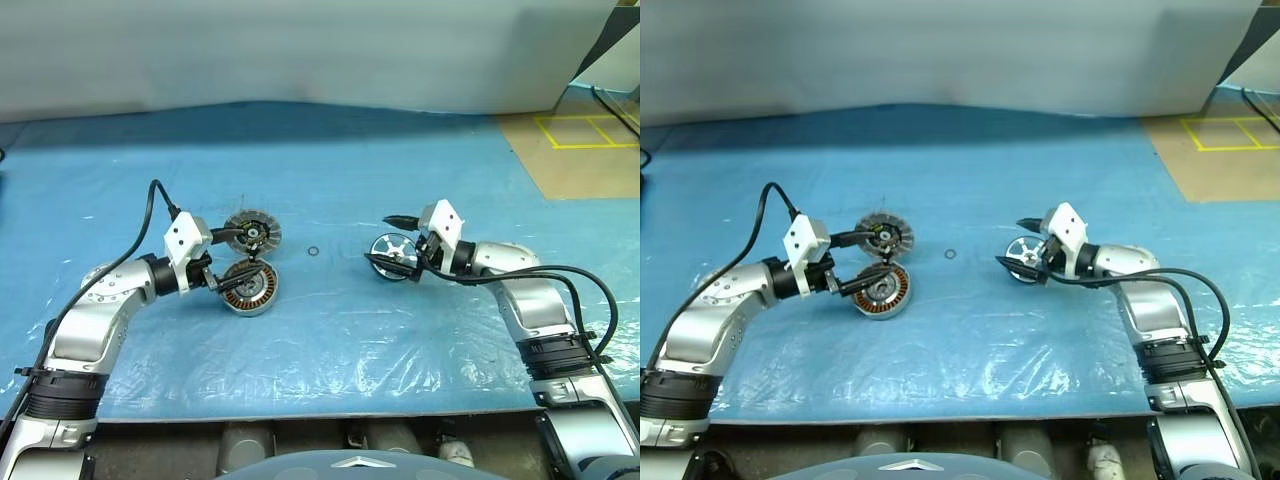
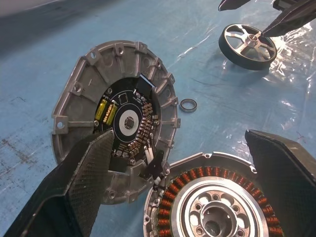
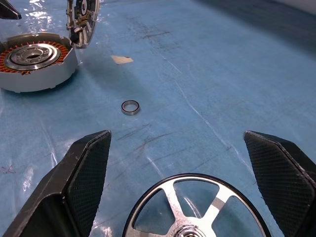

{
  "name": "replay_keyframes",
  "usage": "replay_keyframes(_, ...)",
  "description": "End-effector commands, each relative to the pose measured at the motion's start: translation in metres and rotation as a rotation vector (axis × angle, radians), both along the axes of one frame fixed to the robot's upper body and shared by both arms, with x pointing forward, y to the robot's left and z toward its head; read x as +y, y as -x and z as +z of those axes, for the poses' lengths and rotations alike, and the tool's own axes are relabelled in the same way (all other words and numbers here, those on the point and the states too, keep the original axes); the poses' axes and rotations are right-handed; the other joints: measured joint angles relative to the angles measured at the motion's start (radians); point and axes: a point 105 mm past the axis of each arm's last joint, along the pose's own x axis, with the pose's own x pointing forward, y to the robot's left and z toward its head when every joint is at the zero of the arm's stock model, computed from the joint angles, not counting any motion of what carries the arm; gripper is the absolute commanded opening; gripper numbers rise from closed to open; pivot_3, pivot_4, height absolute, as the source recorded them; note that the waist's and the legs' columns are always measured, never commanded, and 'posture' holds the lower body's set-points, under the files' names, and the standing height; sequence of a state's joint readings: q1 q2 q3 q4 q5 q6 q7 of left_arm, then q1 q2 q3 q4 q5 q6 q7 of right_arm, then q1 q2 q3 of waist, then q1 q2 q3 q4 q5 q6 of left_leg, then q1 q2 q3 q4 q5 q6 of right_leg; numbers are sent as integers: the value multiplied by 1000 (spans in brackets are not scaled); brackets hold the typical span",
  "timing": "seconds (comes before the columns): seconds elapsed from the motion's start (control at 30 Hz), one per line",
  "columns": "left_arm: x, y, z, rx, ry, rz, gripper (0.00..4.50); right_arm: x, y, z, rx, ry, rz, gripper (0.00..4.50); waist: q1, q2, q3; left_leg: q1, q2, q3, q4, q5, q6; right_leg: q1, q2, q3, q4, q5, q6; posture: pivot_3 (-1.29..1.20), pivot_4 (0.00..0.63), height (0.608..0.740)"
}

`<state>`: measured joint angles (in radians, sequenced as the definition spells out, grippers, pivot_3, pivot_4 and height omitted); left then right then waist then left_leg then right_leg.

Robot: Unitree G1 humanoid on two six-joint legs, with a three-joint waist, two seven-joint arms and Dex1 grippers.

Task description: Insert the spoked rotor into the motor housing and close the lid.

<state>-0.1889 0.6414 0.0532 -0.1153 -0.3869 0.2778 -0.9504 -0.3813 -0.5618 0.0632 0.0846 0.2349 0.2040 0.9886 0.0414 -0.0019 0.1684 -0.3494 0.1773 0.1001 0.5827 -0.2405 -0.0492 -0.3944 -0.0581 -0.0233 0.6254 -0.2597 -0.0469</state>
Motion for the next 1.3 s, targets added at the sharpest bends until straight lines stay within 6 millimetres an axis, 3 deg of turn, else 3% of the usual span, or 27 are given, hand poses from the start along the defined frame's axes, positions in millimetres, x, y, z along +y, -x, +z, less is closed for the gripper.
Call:
replay_keyframes(0.03, 2, 0, 10, -50, -5, 4, 4471, 5, 0, 10, -42, -6, 21, 4500, 0, 0, 0, 0, 0, 0, 0, 0, 0, 0, 0, 0, 0, 0, 0, 0, 150, 740)
replay_keyframes(1.3, 4, 6, 10, -46, -39, -24, 4471, 9, -3, 13, -55, 6, 24, 4500, 0, 0, 0, 0, 0, 0, 0, 0, 0, 0, 0, 0, 0, 0, 0, 0, 150, 740)
